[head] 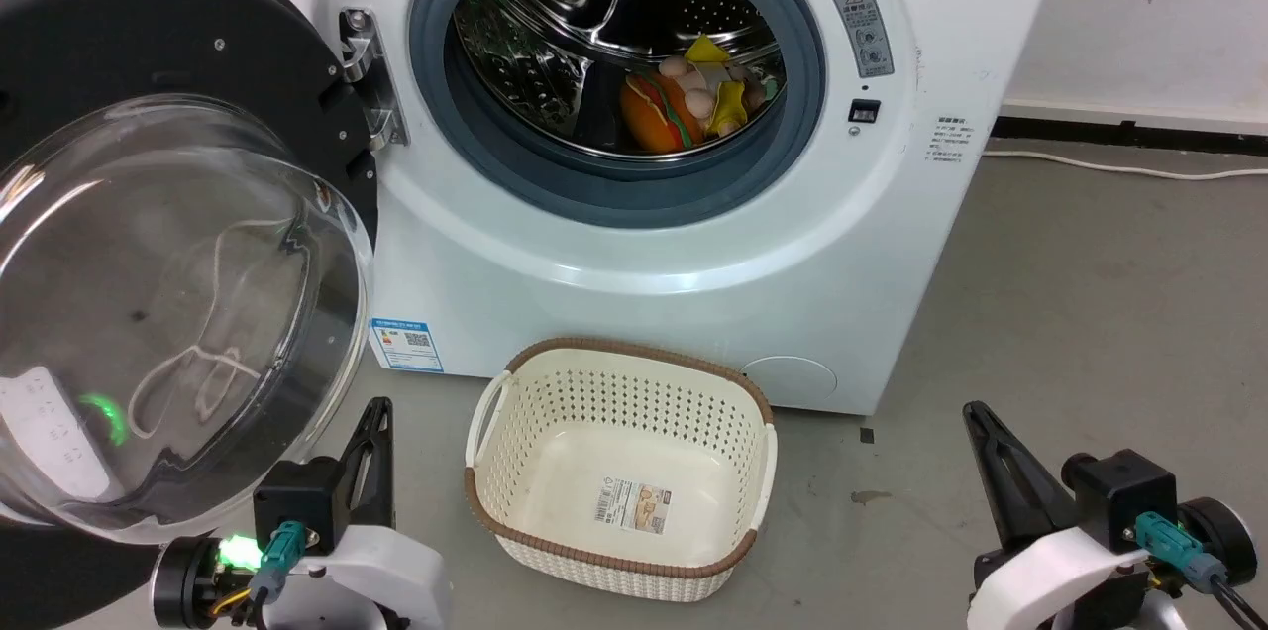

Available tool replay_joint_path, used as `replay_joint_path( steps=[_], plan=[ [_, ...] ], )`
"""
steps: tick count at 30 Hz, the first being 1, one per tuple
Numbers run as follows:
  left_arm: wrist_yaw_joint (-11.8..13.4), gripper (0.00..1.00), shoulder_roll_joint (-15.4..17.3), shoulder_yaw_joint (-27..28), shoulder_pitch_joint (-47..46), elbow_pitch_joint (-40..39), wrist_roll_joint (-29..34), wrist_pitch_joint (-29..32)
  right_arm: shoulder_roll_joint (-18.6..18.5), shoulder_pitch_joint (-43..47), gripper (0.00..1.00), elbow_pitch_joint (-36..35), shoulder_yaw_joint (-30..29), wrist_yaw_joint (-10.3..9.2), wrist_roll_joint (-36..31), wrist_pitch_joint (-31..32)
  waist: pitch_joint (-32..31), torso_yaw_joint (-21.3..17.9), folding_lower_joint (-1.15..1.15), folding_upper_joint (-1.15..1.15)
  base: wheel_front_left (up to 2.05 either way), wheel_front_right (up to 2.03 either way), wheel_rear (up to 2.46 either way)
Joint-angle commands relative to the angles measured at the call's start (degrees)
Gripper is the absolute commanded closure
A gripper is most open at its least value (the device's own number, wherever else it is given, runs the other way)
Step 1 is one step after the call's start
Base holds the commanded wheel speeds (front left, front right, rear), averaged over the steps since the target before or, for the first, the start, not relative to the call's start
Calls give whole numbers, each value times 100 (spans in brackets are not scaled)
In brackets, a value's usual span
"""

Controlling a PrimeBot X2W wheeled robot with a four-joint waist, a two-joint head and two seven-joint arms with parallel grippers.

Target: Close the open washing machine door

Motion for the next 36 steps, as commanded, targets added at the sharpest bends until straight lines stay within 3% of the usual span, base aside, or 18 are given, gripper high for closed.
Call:
replay_joint_path(
  steps=[1, 3, 4, 22, 36],
  plan=[
    [17, 100, 0, 3, 80, -26, 16, 1, 23, 24, 100, -27, -1, 5, -29, 4, 0, 0, 0, 0, 0, 0, 0],
    [17, 100, 0, 3, 80, -26, 16, 1, 23, 24, 100, -27, -1, 5, -29, 4, 0, 0, 0, 0, 0, 0, 0],
    [0, 0, 0, -1, -1, 1, 0, -3, 0, 0, 0, 1, 0, 0, 3, -1, 0, 0, 0, 0, 0, 0, 0],
    [-22, 0, 0, -48, -6, -5, -44, -191, 2, 12, 0, -14, -84, 1, 114, -190, -10, 87, 0, 0, 0, 0, 0],
    [-68, 0, 0, -59, -6, -12, -66, -358, 5, 54, 0, -35, -80, 1, 234, -357, -43, 481, 0, 0, 0, 0, 0]
  ],
)
